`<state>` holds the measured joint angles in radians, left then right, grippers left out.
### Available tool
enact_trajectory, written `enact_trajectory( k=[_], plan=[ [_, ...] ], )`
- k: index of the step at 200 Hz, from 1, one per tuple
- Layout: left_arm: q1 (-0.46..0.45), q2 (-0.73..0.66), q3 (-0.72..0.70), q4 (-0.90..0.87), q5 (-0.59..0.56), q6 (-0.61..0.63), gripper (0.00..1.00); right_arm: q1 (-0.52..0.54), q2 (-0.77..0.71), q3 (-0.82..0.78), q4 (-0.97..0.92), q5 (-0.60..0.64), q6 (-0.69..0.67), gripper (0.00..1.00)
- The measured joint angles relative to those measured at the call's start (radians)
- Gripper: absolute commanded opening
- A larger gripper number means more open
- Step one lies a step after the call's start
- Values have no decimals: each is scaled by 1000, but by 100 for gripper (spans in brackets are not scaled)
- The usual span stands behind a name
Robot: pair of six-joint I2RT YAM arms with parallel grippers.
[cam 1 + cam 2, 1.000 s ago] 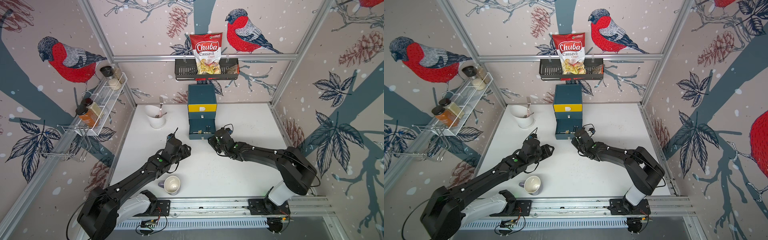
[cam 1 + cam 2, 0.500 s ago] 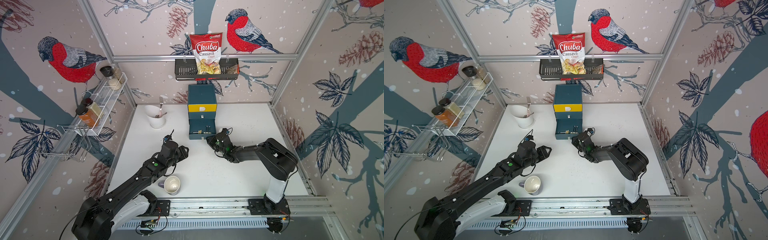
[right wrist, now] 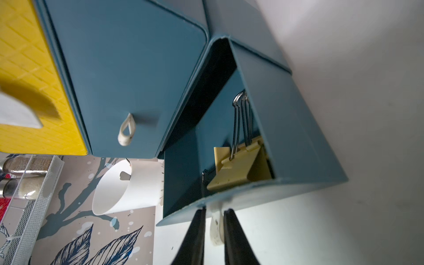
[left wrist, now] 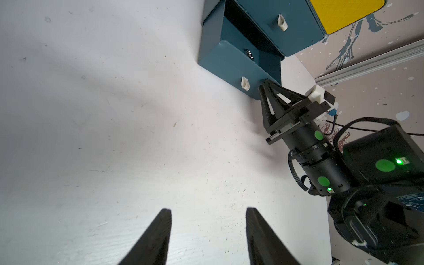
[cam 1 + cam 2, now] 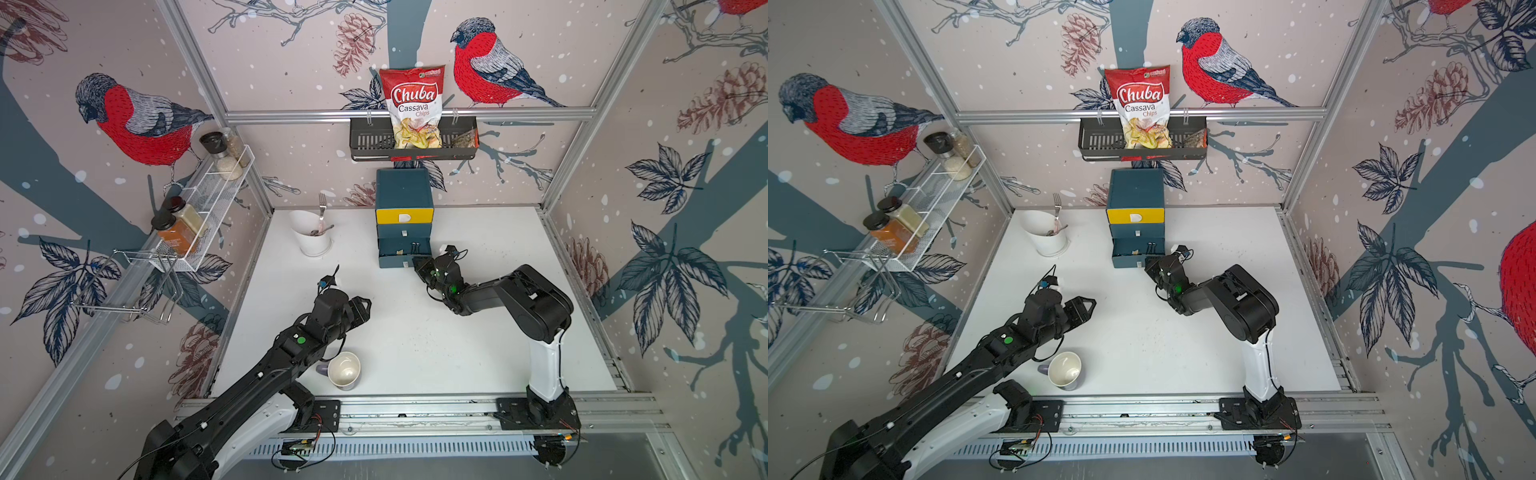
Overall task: Put the binder clips in the drawer according to color
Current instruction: Close the drawer in the storage box.
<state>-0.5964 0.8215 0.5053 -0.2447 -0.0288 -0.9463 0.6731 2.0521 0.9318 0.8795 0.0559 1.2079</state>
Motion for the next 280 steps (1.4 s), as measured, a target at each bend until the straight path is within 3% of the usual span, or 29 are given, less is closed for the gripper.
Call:
enact_trajectory(
  k=[122, 280],
  plan=[
    [37, -43, 0, -36, 3, 1, 57, -25, 180, 194, 114, -11, 158, 20],
    [70, -30, 5, -34, 11, 12, 59, -47, 240, 278, 115, -5, 234, 16]
  ],
)
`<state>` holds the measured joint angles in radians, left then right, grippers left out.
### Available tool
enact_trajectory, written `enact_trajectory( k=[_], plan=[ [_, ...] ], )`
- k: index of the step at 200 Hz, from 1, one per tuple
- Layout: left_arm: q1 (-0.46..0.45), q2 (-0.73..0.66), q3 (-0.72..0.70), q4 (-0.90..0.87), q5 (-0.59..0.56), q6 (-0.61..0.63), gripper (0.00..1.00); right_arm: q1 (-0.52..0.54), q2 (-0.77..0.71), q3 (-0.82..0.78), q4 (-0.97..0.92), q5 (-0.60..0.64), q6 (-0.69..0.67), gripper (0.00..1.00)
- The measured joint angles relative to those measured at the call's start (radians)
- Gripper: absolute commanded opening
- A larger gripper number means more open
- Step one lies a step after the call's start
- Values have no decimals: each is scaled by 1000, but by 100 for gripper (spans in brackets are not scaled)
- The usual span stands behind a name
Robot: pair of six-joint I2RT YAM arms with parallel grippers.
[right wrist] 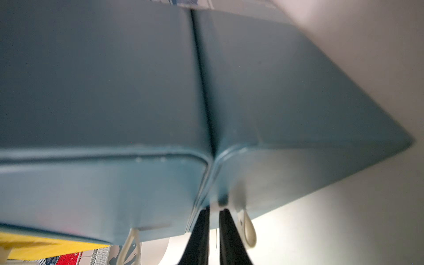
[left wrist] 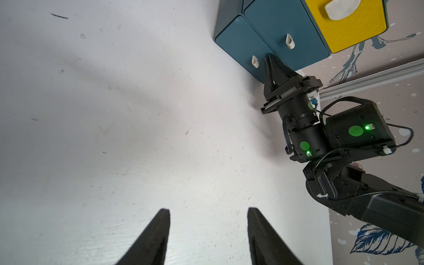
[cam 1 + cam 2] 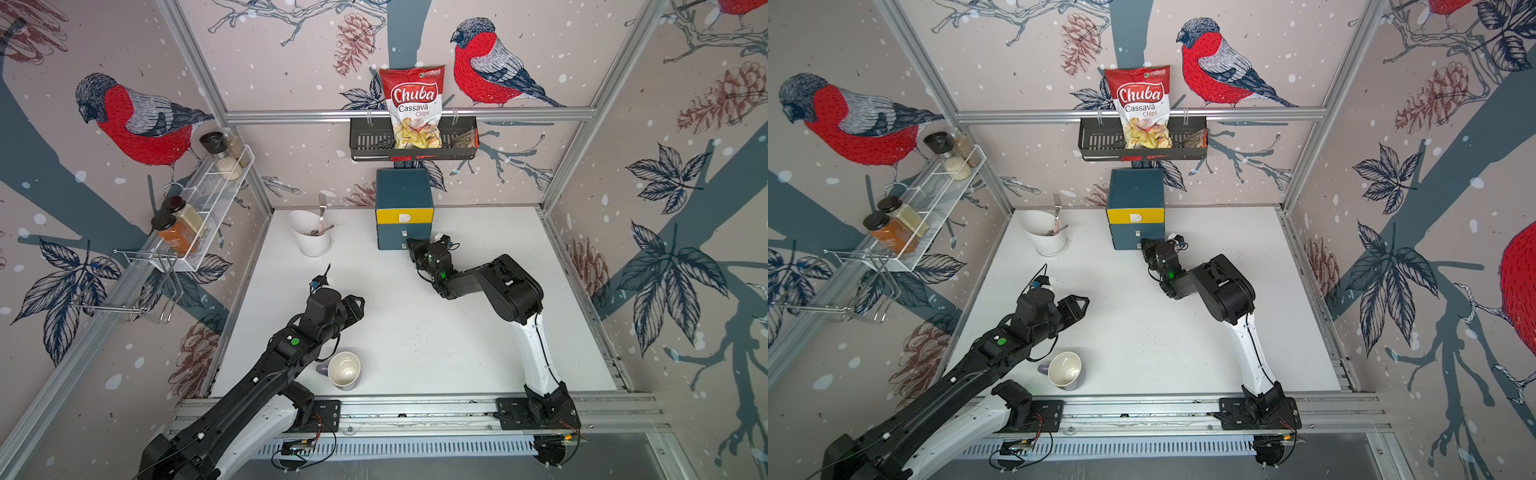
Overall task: Put the binder clips in the drawer according to color
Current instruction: Close the drawer in the storage box, then reset both arms
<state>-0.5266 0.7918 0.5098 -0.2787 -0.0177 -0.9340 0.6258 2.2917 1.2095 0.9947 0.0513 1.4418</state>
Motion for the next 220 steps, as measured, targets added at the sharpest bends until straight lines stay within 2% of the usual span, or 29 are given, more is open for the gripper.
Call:
enact_trajectory(
  k=[37, 59, 71, 87, 92, 96, 99, 120, 148, 164, 180, 199, 220],
  plan=[
    [11, 2, 10, 2, 0, 5, 59, 3, -53, -67, 0, 14, 0, 24],
    [40, 5, 37, -6, -1, 21, 65, 13, -179, -171, -5, 53, -13, 37],
    [65, 6, 64, -19, -4, 35, 73, 19, -285, -250, -14, 71, -45, 49],
    [116, 5, 97, -24, -13, 59, 98, 19, -461, -351, -62, 107, -116, 75],
    [135, 4, 106, -26, -14, 71, 99, 16, -524, -374, -94, 124, -146, 84],
    [153, 4, 112, -26, -14, 77, 99, 13, -577, -389, -127, 136, -171, 97],
    [166, 4, 115, -26, -13, 77, 99, 10, -624, -397, -156, 152, -196, 100],
    [246, 11, 139, -28, -40, 116, 99, -7, -920, -423, -327, 249, -377, 100],
    [264, 39, 193, -24, -119, 197, 99, -49, -1225, -460, -537, 380, -631, 100],
    [264, 60, 226, -24, -238, 234, 100, -77, -1326, -487, -647, 478, -731, 100],
    [265, 85, 243, -13, -423, 233, 100, -110, -1383, -532, -742, 568, -793, 100],
    [267, 87, 136, 95, -592, 306, 100, -174, -1454, -637, -787, 607, -877, 100],
    [267, 90, -39, 270, -666, 471, 99, -246, -1558, -830, -698, 617, -999, 100]
  ],
)
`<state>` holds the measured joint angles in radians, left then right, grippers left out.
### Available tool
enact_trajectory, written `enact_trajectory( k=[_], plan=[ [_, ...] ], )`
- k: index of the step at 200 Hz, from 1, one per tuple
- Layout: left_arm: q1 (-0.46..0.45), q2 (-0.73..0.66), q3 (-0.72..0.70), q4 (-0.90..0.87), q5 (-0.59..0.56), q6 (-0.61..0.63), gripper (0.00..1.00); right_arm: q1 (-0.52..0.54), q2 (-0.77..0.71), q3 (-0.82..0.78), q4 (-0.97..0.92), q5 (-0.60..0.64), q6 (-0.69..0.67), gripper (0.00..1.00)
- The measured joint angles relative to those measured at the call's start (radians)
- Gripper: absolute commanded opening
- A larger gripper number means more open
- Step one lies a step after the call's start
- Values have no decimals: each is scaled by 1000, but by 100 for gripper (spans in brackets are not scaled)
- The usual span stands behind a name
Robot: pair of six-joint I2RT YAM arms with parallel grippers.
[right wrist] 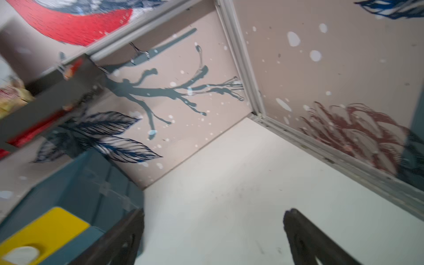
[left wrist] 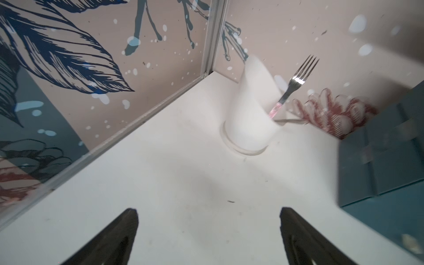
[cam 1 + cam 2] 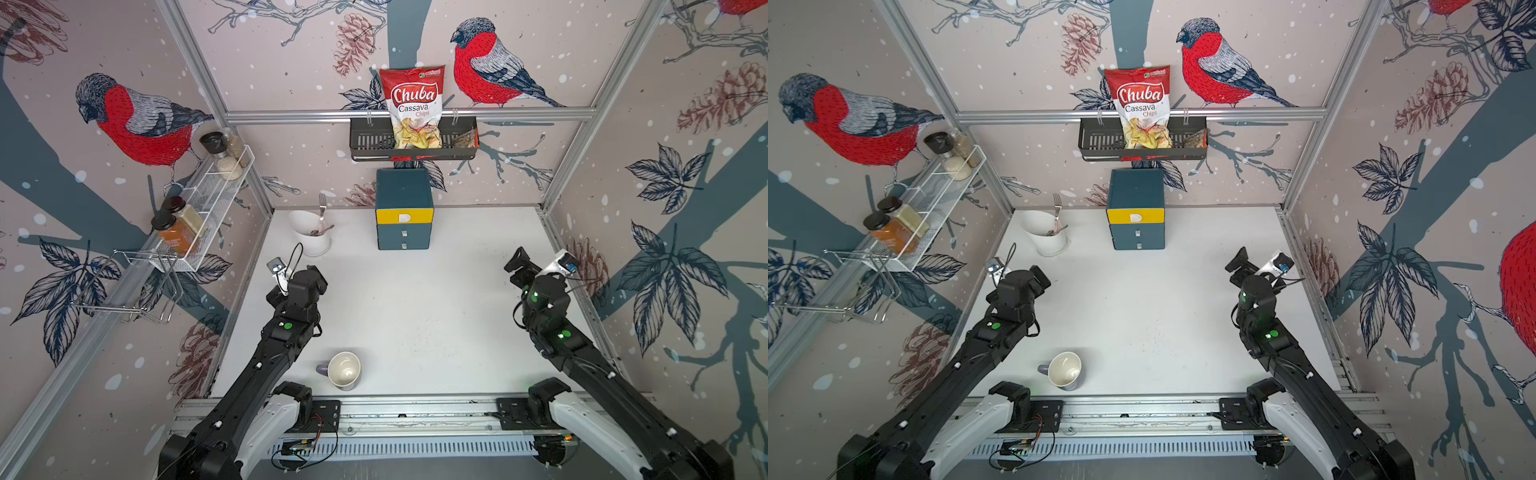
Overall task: Put the binder clips in the drawer according to color
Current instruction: Reset both arms
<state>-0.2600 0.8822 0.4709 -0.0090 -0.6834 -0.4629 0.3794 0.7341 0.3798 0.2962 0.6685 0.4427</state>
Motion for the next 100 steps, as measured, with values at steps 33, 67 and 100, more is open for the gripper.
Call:
enact_trajectory(
  k=[33, 67, 100],
  plan=[
    [16, 74, -170, 328, -1, 203, 99, -110, -47, -166, 152, -14, -136, 100],
    [37, 209, -221, 594, 13, 299, 99, -179, 61, -272, 360, -80, -202, 100],
    [51, 320, -259, 785, 58, 341, 99, -198, 246, -348, 614, -132, -269, 100]
  ],
)
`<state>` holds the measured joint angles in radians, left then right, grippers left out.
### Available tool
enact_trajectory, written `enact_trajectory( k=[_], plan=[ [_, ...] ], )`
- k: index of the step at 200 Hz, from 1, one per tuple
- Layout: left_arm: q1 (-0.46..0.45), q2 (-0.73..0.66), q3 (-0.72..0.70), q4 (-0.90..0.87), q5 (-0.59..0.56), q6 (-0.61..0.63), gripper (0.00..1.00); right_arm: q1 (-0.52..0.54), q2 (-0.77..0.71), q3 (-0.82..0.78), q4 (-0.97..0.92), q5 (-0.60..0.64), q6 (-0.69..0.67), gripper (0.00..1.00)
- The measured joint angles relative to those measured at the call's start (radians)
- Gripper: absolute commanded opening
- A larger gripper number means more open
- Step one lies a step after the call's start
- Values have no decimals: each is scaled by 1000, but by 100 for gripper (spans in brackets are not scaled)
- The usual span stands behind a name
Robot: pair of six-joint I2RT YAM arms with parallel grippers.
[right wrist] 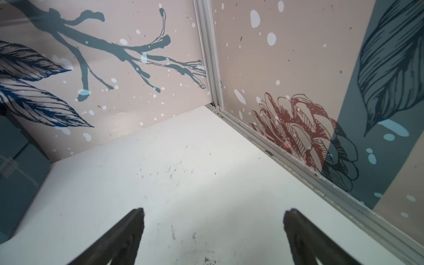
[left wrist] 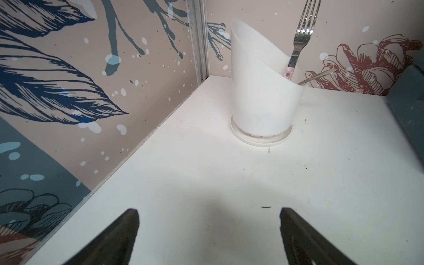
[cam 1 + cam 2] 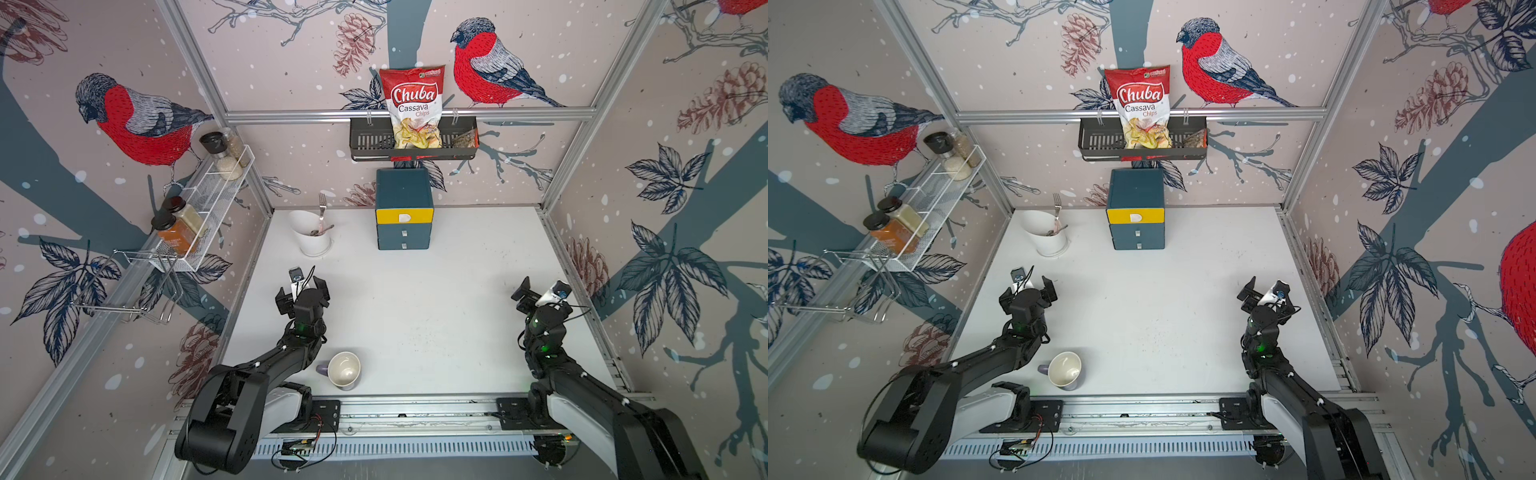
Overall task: Put the binder clips in the drawer according to color
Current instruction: Reset both arms
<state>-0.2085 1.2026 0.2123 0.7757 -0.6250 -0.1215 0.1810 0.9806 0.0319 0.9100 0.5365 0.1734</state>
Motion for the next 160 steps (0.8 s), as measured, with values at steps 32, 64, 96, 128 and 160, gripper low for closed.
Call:
enact_trajectory(
  k=[32, 64, 96, 128, 160],
  plan=[
    [24, 90, -12, 156, 54, 37, 99, -26, 174, -20, 240, -41, -71, 100],
    [55, 130, -16, 263, 105, 70, 99, -54, 339, -28, 446, -94, -109, 100],
    [88, 154, -64, 372, 128, 69, 99, -69, 513, -28, 619, -150, -122, 100],
    [97, 218, -69, 458, 155, 69, 99, -71, 596, -29, 655, -167, -126, 100],
    [99, 328, -26, 508, 197, 77, 98, -76, 525, -11, 661, -187, -126, 100]
  ],
)
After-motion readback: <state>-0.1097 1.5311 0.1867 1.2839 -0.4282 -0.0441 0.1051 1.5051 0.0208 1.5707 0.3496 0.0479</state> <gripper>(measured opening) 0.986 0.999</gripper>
